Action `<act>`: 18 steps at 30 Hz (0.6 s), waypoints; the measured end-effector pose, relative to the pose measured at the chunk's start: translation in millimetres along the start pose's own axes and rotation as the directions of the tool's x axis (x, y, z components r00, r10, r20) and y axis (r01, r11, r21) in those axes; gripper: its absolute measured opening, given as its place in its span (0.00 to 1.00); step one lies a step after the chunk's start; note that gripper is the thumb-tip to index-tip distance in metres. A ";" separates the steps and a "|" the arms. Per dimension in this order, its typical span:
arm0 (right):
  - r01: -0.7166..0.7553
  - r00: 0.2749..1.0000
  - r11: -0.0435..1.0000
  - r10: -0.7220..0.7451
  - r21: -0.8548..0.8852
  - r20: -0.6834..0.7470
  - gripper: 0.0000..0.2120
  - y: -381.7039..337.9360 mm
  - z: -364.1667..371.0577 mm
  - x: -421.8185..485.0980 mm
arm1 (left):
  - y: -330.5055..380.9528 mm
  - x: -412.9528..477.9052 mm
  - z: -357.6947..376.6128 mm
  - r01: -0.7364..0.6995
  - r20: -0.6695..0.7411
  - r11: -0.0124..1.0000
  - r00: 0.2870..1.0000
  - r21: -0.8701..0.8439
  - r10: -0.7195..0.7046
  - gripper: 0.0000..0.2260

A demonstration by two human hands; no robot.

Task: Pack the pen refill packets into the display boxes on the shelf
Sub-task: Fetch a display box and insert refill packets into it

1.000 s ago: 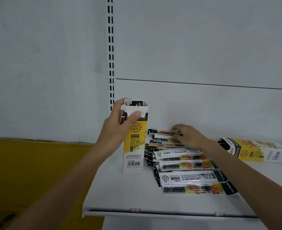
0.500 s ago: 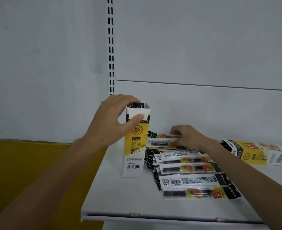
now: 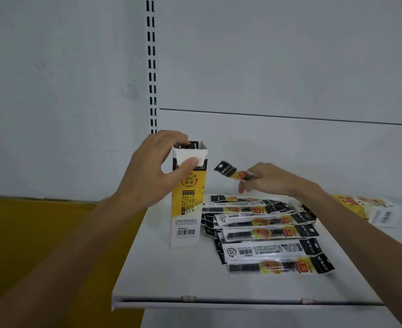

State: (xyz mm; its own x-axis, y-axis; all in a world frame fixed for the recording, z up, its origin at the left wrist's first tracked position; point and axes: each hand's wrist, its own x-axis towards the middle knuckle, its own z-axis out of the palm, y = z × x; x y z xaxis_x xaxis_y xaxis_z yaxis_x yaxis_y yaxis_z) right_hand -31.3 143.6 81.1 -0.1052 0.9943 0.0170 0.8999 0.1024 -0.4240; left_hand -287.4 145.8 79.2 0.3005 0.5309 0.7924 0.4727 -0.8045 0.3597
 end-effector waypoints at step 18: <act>-0.087 0.982 0.973 0.121 0.212 -0.148 0.12 -28.1 -7.6 -10.7 | 16.3 -1.7 -12.7 0.166 0.150 0.959 0.980 -0.228 -0.133 0.06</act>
State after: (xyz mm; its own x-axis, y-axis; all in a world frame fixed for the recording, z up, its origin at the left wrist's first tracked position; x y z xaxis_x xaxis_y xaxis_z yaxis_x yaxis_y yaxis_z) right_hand -52.2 130.3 99.7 0.0680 0.9927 0.0999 0.7951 0.0066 -0.6064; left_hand -290.7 128.5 89.9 0.3559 0.6674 0.6542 0.3145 -0.7447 0.5887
